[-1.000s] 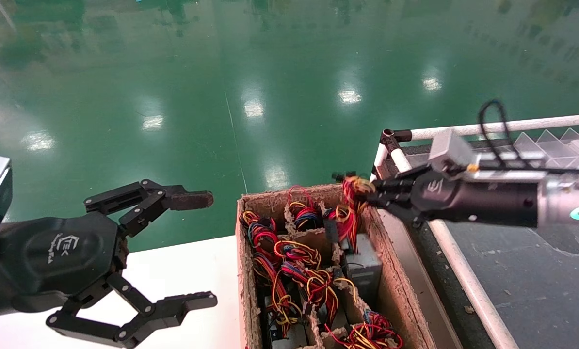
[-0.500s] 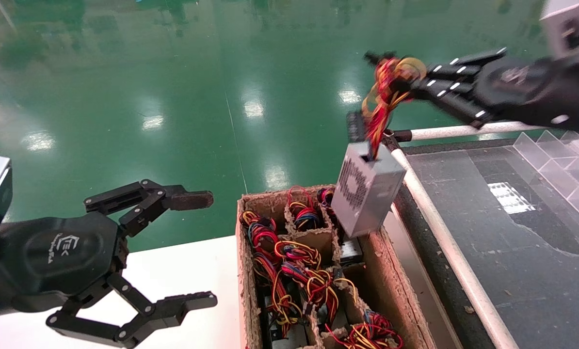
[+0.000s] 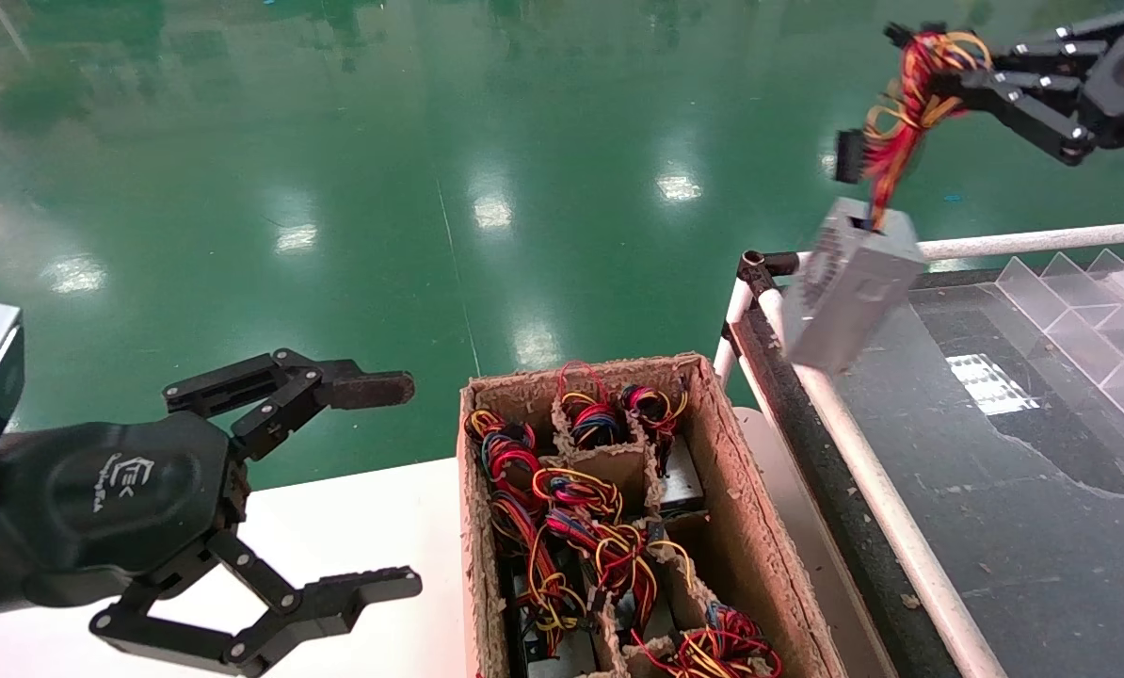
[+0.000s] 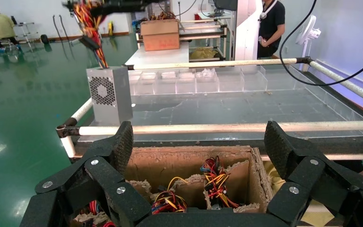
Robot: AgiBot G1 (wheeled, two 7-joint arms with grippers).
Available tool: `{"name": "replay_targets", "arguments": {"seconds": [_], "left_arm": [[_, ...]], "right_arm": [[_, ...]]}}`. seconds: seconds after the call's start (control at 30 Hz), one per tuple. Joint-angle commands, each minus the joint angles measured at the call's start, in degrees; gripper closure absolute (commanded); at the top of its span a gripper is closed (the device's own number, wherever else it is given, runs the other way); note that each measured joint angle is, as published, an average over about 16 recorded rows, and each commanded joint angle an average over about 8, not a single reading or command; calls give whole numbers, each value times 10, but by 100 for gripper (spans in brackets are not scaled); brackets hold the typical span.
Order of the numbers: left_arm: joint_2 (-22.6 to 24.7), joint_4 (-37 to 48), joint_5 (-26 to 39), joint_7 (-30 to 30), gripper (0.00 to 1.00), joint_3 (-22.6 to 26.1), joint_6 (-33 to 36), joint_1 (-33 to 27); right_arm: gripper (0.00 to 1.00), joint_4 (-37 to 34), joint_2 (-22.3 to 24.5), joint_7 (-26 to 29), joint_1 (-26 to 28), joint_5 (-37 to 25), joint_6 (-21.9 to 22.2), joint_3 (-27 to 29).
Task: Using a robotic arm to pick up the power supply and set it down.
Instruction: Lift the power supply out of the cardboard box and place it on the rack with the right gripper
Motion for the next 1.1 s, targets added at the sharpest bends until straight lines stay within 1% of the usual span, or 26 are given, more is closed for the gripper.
{"name": "replay_targets", "arguments": {"seconds": [0.03, 0.17, 0.33, 0.43, 0.5, 0.67, 1.1], "left_arm": [[0, 0, 0, 0, 0, 0, 0, 0], [0, 0, 0, 0, 0, 0, 0, 0], [0, 0, 0, 0, 0, 0, 0, 0], [0, 0, 0, 0, 0, 0, 0, 0], [0, 0, 0, 0, 0, 0, 0, 0], [0, 0, 0, 0, 0, 0, 0, 0], [0, 0, 0, 0, 0, 0, 0, 0]], "right_arm": [[100, -17, -1, -14, 10, -17, 21, -8], [100, -47, -10, -37, 19, -38, 89, -18], [100, -81, -31, -50, 15, -49, 181, -23], [100, -96, -46, -51, 8, -49, 221, -22], [100, -103, -54, -52, 3, -48, 239, -21], [100, -112, -73, -50, -8, -40, 265, -15], [100, -108, -132, -55, -18, -37, 278, -14]]}}
